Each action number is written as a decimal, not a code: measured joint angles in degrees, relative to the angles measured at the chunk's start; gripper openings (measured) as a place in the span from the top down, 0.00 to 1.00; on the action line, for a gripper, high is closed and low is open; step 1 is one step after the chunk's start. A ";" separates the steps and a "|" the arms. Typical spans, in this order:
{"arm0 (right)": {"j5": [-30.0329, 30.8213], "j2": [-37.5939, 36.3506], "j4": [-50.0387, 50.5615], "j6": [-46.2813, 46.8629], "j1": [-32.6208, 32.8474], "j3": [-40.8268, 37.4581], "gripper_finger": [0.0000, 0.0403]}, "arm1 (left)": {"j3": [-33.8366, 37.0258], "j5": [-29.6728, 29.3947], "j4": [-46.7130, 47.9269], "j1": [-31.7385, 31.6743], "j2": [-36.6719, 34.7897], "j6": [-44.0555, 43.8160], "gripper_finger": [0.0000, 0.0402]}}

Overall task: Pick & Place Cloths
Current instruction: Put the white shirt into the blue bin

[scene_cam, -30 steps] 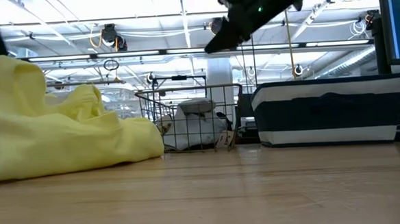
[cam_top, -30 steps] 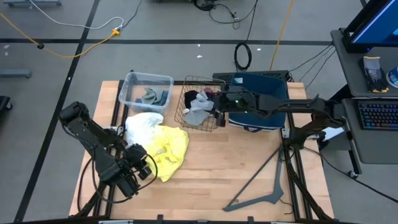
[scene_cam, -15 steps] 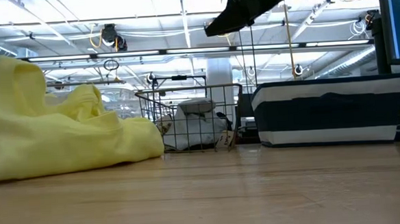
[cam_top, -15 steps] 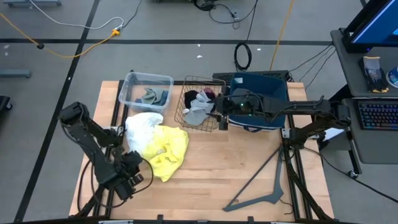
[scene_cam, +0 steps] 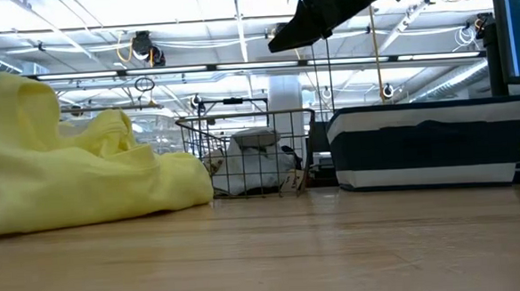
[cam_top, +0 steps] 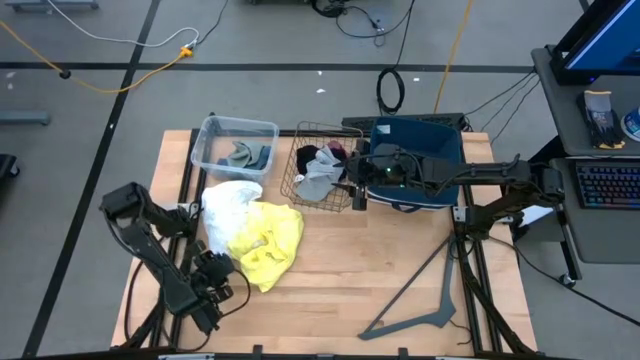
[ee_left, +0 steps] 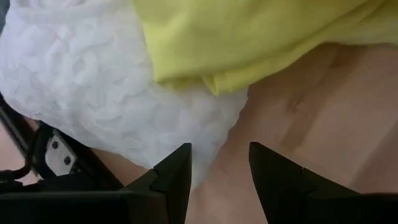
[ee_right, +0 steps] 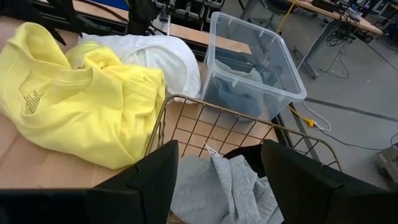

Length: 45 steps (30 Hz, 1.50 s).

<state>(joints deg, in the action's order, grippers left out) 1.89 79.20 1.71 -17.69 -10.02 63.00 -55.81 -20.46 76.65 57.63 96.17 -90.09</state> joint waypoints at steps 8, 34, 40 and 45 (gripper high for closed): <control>0.00 0.00 -0.11 0.06 0.00 -0.02 0.44 | 1.73 1.83 -1.27 0.00 6.52 0.54 0.60; -0.20 0.00 -0.11 1.99 -0.01 -0.02 0.44 | 13.61 -1.26 -15.49 -1.73 7.59 -5.07 0.96; -0.20 0.00 -0.11 2.00 0.00 -0.02 0.44 | 13.66 -1.60 -15.48 -1.73 6.59 -7.46 0.99; -0.20 0.00 -0.08 2.00 0.00 -0.02 0.44 | 13.41 -0.26 -16.78 -1.87 0.72 -7.75 0.99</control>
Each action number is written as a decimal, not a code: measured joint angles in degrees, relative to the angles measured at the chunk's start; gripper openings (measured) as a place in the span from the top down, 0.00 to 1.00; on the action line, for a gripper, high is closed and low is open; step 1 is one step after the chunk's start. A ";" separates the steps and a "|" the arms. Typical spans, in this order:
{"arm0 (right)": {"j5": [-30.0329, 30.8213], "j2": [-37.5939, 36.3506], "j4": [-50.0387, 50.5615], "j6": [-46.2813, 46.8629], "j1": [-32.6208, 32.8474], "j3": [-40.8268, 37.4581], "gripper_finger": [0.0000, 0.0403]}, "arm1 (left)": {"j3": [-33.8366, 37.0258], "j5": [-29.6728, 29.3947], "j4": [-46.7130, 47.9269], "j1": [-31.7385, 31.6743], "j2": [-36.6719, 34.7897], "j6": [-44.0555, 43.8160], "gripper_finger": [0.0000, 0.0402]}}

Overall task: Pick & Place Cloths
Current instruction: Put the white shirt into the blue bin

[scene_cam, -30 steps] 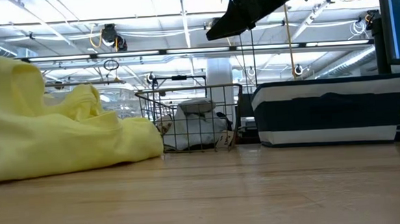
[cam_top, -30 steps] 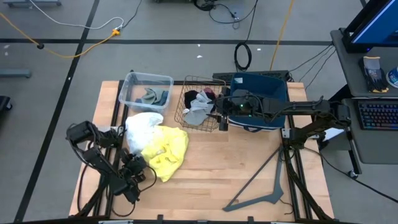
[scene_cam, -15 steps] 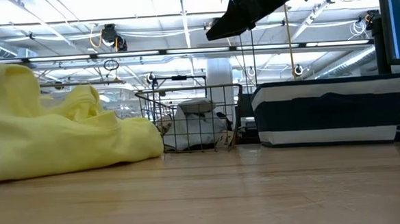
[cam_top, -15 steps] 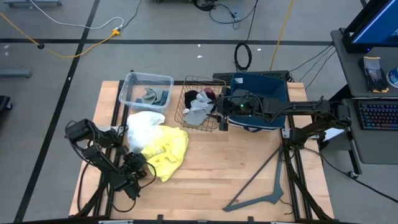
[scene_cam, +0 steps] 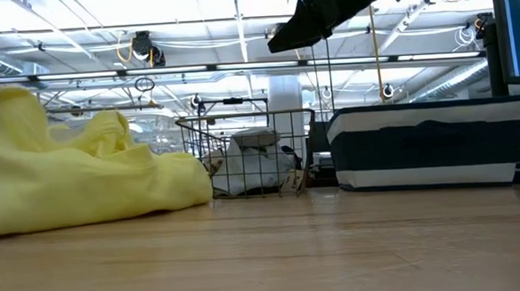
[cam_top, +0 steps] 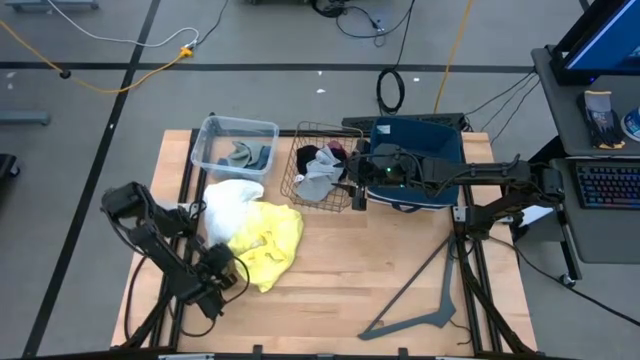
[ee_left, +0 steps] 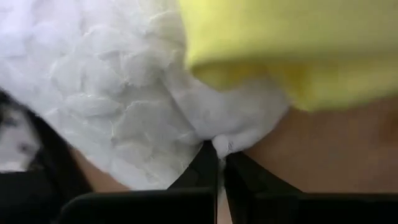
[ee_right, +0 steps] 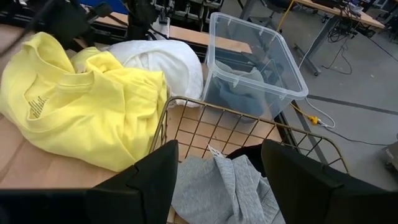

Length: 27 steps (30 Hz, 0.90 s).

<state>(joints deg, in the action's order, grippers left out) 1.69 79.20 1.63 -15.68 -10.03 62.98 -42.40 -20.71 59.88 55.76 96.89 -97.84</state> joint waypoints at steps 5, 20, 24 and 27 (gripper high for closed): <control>-0.02 0.00 0.12 0.00 0.00 -0.02 0.44 | -0.14 1.41 0.20 0.09 -8.43 -0.25 1.00; -0.25 0.00 0.26 0.20 0.00 -0.02 0.44 | -17.76 1.19 29.76 0.14 -16.28 -2.10 1.00; -0.26 0.00 0.38 1.51 0.00 -0.02 0.44 | -21.62 -3.04 30.00 -0.05 -17.06 0.91 1.00; -0.37 0.00 0.37 1.55 0.03 -0.02 0.44 | -23.27 -5.16 30.06 -0.62 -17.03 2.38 1.00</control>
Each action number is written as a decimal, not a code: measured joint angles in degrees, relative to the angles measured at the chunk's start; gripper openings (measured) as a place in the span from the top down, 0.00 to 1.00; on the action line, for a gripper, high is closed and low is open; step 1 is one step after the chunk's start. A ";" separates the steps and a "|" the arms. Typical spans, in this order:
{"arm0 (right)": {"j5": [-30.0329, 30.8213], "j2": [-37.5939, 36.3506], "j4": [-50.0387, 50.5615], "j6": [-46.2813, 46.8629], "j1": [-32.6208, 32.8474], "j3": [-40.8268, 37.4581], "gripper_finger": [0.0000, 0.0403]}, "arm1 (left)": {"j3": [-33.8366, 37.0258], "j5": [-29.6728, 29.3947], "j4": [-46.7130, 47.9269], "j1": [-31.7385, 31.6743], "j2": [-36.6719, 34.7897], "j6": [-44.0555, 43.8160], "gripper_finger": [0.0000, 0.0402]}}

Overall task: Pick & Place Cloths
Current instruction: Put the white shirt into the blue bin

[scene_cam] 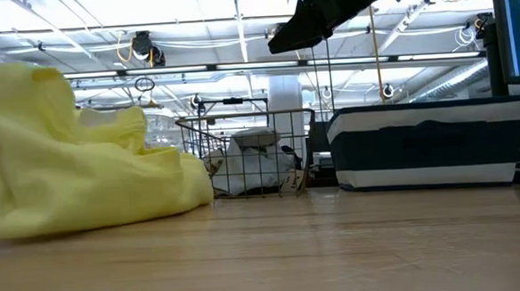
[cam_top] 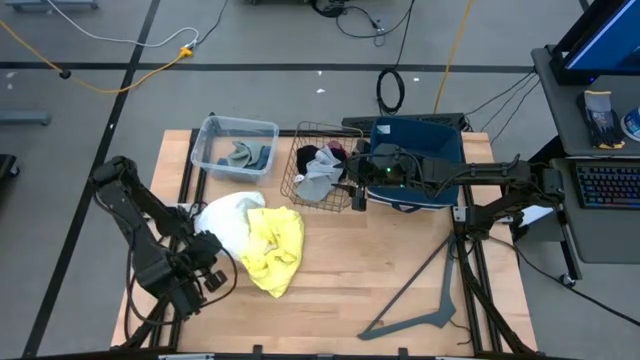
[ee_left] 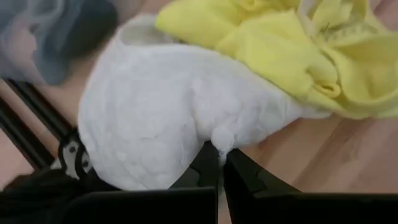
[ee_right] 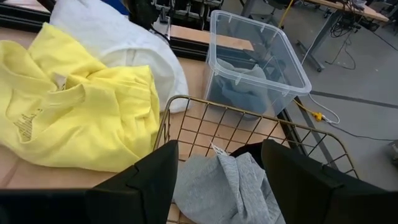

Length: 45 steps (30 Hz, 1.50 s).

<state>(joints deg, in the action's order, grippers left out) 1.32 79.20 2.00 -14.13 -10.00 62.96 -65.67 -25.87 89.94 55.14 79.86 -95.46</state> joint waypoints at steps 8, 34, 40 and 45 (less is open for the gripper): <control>-0.06 0.00 -0.02 0.42 0.84 0.00 0.44 | -4.08 -5.45 0.05 -0.49 -0.01 4.53 1.00; -1.30 0.00 -4.87 -0.03 9.33 0.00 0.44 | -29.56 -41.72 -9.16 -0.86 -0.06 43.17 1.00; -6.07 0.00 -17.25 -0.04 12.34 0.00 0.44 | -31.51 -45.13 -23.94 -3.75 -0.10 64.60 1.00; -6.08 -0.04 -23.82 -2.44 15.03 0.00 0.44 | -31.51 -44.91 -36.61 -7.53 -0.08 82.67 1.00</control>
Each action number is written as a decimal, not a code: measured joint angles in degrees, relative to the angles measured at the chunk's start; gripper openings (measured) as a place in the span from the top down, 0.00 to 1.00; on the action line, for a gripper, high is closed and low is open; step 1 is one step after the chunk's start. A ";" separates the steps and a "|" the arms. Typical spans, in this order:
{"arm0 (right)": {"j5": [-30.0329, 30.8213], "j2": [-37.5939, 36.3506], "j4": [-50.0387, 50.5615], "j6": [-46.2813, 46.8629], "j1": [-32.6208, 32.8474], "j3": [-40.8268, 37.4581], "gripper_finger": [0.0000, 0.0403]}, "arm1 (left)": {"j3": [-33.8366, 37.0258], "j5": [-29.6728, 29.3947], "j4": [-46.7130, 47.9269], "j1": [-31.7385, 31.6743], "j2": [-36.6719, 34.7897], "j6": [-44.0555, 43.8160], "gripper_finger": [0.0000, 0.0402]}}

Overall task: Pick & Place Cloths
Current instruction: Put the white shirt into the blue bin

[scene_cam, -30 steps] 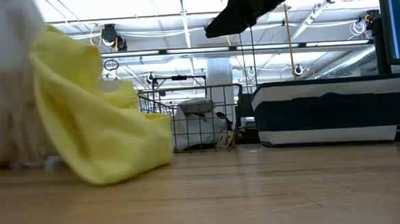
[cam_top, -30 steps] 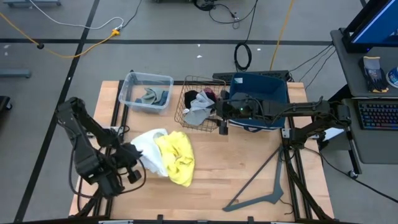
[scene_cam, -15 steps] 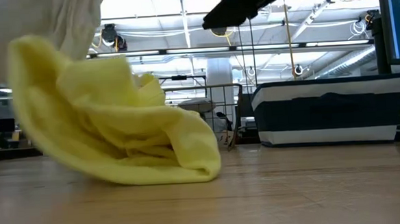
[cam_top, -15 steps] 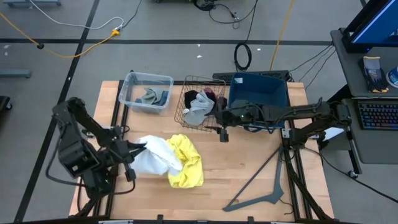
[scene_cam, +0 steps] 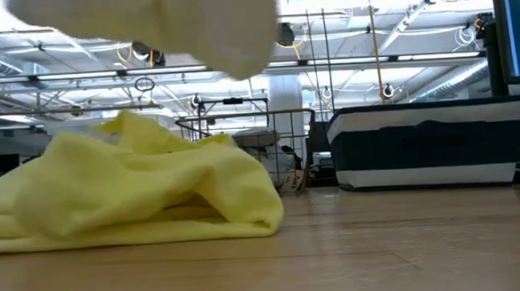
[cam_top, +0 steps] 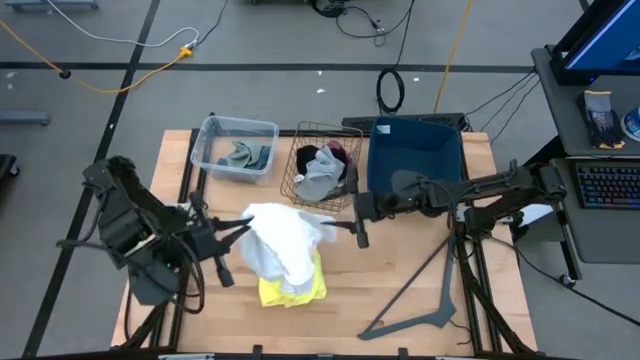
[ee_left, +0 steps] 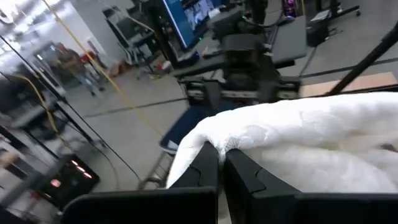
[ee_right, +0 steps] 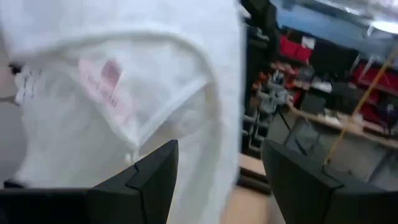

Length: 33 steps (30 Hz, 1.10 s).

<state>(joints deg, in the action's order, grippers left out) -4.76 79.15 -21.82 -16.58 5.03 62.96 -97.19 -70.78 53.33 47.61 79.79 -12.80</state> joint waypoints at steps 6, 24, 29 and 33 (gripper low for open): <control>0.02 -0.17 1.28 -3.83 3.59 0.00 0.44 | 0.00 0.55 -7.66 -5.13 0.00 12.01 1.00; 23.56 -0.20 1.56 -22.43 14.34 0.00 0.44 | 0.00 12.21 -35.93 -16.86 0.02 42.22 1.00; 27.25 -0.20 -1.36 -25.64 16.10 0.00 0.44 | 0.00 17.23 -42.26 -19.42 0.02 45.08 1.00; 27.27 -0.20 -3.11 -25.70 16.09 0.00 0.44 | 0.00 22.58 -45.23 -21.29 0.02 45.70 1.00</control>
<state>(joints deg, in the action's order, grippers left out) 22.50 78.96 -24.94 -42.28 21.12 62.96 -97.19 -48.21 8.10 26.32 79.81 32.91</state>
